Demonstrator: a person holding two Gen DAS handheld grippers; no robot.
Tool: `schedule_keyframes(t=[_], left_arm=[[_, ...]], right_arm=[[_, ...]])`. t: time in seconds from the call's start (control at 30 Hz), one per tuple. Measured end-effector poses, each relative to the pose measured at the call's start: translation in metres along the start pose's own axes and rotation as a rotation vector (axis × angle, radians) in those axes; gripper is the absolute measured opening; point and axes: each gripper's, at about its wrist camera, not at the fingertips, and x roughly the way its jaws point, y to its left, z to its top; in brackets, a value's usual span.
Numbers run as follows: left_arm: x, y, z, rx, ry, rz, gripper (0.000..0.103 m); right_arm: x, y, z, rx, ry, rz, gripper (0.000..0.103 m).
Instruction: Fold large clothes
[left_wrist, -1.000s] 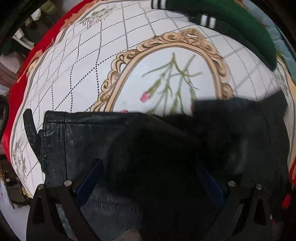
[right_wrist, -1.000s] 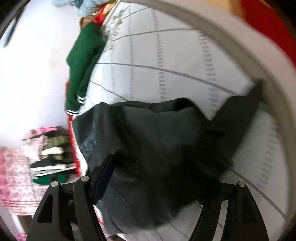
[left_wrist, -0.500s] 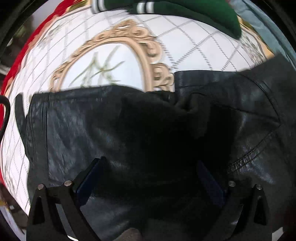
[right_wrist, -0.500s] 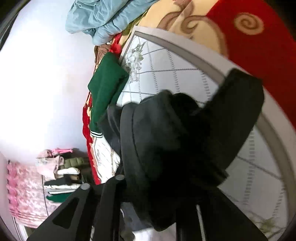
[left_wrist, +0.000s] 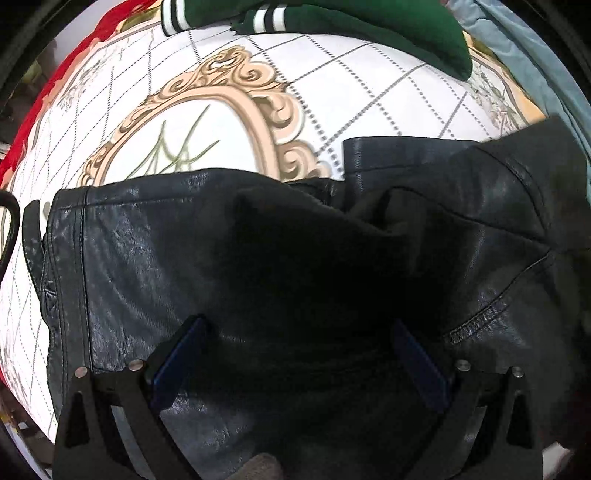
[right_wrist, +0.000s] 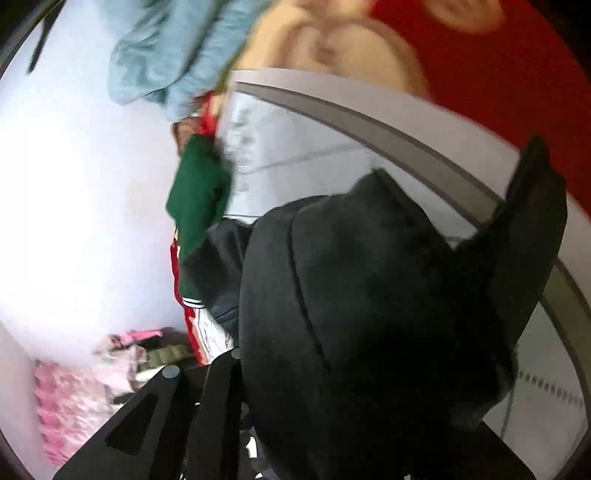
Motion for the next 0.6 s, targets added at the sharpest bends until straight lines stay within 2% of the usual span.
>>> schedule_keyframes(t=[0.2, 0.3, 0.43, 0.53, 0.6], left_arm=[[0.0, -0.013, 0.014, -0.014, -0.002, -0.113, 0.103], [-0.01, 0.004, 0.017, -0.082, 0.006, -0.161, 0.103], [-0.047, 0.068, 0.004, -0.232, -0.052, -0.161, 0.103], [-0.078, 0.13, -0.024, -0.343, -0.092, -0.111, 0.103], [-0.097, 0.169, -0.053, -0.401, -0.112, -0.036, 0.103]], right_arm=[[-0.022, 0.096, -0.004, -0.235, -0.036, -0.105, 0.016], [-0.019, 0.132, -0.008, -0.326, -0.035, -0.158, 0.016], [-0.005, 0.188, -0.039, -0.508, 0.0, -0.209, 0.015], [0.014, 0.228, -0.089, -0.691, 0.049, -0.243, 0.015], [0.029, 0.242, -0.127, -0.798, 0.1, -0.253, 0.015]])
